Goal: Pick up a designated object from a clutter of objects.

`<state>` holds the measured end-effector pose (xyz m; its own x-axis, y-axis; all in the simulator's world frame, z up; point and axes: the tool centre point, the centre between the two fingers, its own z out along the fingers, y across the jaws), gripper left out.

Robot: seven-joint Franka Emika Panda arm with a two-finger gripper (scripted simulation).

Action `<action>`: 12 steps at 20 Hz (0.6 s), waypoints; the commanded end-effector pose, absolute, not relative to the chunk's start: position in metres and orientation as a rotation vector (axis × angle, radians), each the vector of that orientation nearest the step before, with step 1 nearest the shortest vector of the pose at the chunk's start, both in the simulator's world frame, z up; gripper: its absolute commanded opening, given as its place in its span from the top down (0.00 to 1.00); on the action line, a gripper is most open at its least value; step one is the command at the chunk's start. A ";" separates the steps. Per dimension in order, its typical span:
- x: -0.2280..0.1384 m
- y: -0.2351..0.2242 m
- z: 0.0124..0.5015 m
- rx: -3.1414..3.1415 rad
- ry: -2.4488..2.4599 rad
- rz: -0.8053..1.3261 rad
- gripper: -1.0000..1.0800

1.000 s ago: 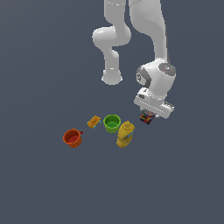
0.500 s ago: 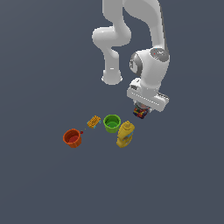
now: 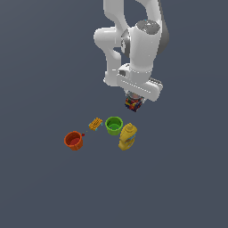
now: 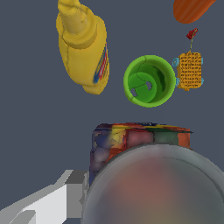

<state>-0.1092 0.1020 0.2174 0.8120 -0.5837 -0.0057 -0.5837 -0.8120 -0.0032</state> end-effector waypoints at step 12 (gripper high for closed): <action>-0.108 0.003 0.337 -2.985 0.964 0.003 1.00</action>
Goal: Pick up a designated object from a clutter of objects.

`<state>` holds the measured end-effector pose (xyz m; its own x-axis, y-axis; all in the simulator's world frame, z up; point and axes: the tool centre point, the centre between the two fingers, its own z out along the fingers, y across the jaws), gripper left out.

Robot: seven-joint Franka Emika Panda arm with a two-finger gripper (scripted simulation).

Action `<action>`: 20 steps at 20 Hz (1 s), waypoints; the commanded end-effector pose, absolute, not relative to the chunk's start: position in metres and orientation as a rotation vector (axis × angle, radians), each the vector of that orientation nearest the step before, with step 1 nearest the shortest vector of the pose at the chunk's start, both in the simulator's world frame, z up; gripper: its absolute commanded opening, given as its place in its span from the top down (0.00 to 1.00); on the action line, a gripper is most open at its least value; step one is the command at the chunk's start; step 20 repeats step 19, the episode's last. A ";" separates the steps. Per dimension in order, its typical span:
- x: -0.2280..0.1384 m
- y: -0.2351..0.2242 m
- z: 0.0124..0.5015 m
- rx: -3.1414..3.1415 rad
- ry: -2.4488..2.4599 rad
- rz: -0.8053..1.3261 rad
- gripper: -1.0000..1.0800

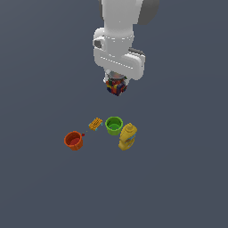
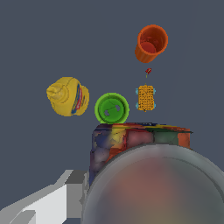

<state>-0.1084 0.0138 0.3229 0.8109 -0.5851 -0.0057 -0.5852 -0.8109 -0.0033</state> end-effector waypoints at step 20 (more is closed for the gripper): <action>-0.101 -0.062 0.415 -2.989 0.967 0.000 1.00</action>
